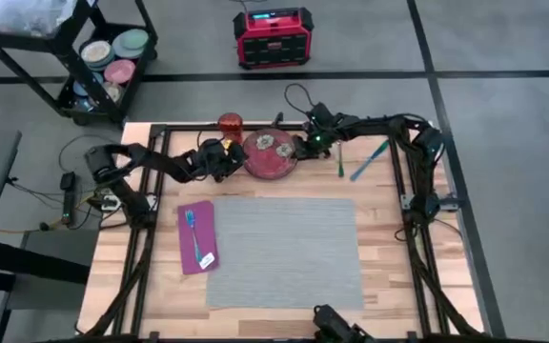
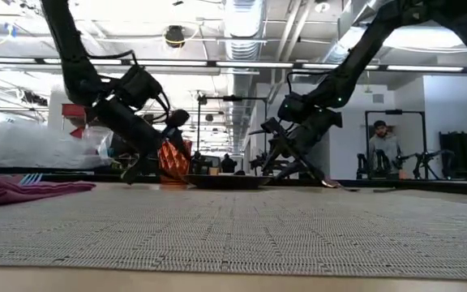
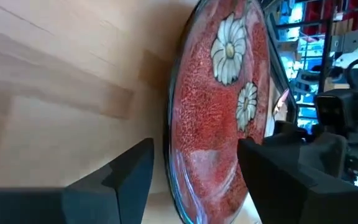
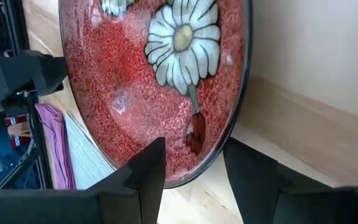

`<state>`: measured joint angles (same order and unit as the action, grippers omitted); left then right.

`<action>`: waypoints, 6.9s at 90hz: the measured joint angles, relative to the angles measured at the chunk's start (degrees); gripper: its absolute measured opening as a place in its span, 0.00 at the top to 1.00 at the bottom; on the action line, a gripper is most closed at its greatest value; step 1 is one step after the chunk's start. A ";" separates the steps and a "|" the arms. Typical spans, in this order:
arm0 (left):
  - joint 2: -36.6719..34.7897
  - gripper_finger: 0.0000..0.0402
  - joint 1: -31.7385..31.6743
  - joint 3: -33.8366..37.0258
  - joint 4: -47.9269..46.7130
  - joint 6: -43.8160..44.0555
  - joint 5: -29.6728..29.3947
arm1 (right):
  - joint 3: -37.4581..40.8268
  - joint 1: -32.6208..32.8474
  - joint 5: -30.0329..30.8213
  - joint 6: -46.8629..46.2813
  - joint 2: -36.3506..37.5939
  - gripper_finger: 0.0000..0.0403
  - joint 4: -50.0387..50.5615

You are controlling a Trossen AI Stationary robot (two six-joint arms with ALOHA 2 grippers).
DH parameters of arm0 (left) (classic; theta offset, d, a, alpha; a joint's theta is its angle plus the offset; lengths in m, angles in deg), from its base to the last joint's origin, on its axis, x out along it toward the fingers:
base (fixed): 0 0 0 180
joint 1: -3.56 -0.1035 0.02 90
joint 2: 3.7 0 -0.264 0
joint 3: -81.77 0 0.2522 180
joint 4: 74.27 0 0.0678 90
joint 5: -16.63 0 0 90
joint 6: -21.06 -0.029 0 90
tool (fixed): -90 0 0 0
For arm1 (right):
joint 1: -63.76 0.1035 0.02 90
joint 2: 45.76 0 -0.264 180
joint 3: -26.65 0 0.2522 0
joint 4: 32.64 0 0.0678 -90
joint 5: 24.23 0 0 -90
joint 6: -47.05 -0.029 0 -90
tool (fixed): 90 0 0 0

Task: Set table place
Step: Put the red plate on the left of the gray placemat

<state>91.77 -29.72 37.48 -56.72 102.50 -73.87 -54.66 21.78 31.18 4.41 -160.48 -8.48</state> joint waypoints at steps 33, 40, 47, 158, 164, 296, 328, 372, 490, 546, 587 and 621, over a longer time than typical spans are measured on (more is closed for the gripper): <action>6.72 0.58 1.18 -8.17 -3.30 -1.73 3.50 | 0.20 0.14 0.92 -0.22 0.00 0.82 4.17; 6.76 0.65 1.48 -8.92 -5.01 -3.00 3.49 | 0.22 0.47 0.93 0.66 0.01 0.89 5.18; 6.76 0.73 1.83 -9.45 -6.76 -3.95 3.84 | 0.18 0.50 0.17 1.22 0.19 0.96 4.77; -20.23 0.99 27.63 -10.08 -42.57 -7.91 10.35 | 0.04 22.02 1.44 12.02 15.32 1.00 23.85; -20.25 0.99 30.16 -10.07 -43.38 -6.57 10.24 | 0.04 23.74 1.37 11.33 15.27 1.00 23.85; -17.72 0.91 46.07 -9.06 -47.91 4.71 0.96 | 0.15 35.47 -1.51 11.50 15.34 1.00 26.88; -17.72 0.84 46.05 -9.13 -54.37 2.71 1.03 | 0.15 35.60 -1.65 11.00 15.33 1.00 27.05; -19.01 0.76 51.19 -10.34 -51.77 4.29 7.66 | 3.53 35.58 -2.80 9.77 15.26 1.00 23.39; -44.23 0.83 64.61 -14.85 -63.41 0.53 -28.40 | 7.43 34.69 -5.33 6.19 2.80 0.67 -6.41; -42.77 0.83 64.59 -14.83 -70.03 -0.24 -29.12 | 7.43 37.44 1.88 3.46 2.82 0.69 -12.68; -42.73 0.83 64.57 -14.79 -70.88 -0.36 -29.09 | 4.41 38.53 -0.94 2.05 -2.45 0.71 -12.42; -42.77 0.83 64.57 -14.76 -71.54 -0.22 -29.07 | 0.32 37.30 -2.32 3.67 -3.14 0.98 -5.96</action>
<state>49.00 34.84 22.71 -128.26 102.27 -102.94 -54.34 59.08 28.86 8.09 -163.61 -14.44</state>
